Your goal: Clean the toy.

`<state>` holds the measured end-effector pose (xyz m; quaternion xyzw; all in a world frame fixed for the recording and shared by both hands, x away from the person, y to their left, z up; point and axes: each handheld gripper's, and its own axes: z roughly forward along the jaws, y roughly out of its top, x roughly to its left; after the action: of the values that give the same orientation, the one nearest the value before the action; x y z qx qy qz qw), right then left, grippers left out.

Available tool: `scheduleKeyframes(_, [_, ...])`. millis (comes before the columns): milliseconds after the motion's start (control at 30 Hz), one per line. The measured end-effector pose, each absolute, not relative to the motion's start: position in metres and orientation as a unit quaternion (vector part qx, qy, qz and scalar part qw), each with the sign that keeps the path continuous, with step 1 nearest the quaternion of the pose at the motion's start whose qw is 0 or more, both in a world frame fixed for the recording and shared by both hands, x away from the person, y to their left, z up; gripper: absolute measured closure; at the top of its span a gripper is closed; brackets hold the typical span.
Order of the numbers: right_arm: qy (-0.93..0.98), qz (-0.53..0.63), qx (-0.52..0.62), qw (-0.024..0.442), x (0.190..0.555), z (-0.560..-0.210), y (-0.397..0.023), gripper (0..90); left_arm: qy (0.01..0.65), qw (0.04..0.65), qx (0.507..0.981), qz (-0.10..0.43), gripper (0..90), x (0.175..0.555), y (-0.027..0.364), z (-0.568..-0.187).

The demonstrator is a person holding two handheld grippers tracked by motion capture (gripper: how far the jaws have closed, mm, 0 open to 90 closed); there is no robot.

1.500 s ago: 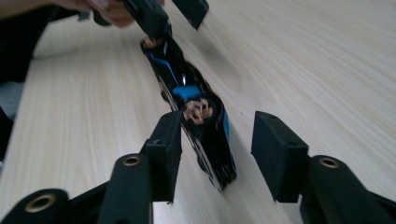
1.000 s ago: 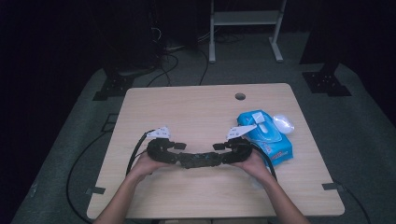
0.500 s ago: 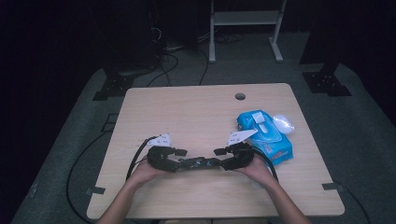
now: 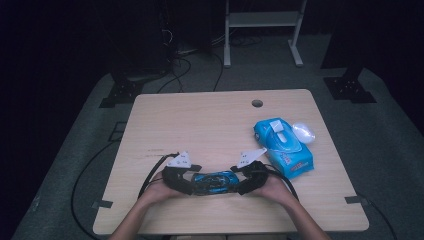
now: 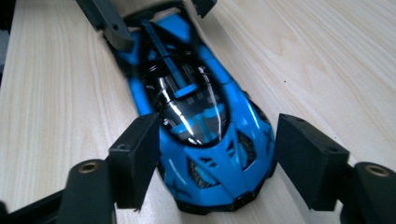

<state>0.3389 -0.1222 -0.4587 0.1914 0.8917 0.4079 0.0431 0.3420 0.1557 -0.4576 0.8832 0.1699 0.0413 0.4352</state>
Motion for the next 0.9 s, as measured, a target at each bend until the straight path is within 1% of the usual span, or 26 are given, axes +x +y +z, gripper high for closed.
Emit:
scheduleKeyframes(200, [0.894, 0.406, 0.187, 0.037, 0.340, -0.460, -0.123, 29.1, 0.159, 0.435, 0.886, 0.032, 21.7, 0.339, 0.156, -0.462])
scheduleKeyframes(533, [0.888, 0.423, 0.178, 0.037, 0.331, -0.451, -0.128, 28.6, 0.137, 0.428, 0.892, 0.047, 19.6, 0.337, 0.136, -0.465])
scheduleKeyframes(867, [0.883, 0.428, 0.189, 0.041, 0.319, -0.449, -0.148, 27.2, 0.119, 0.383, 0.915, 0.053, 17.6, 0.340, 0.103, -0.471])
scheduleKeyframes(900, [0.880, 0.434, 0.189, 0.043, 0.318, -0.448, -0.151, 27.2, 0.117, 0.378, 0.916, 0.056, 16.2, 0.340, 0.101, -0.472])
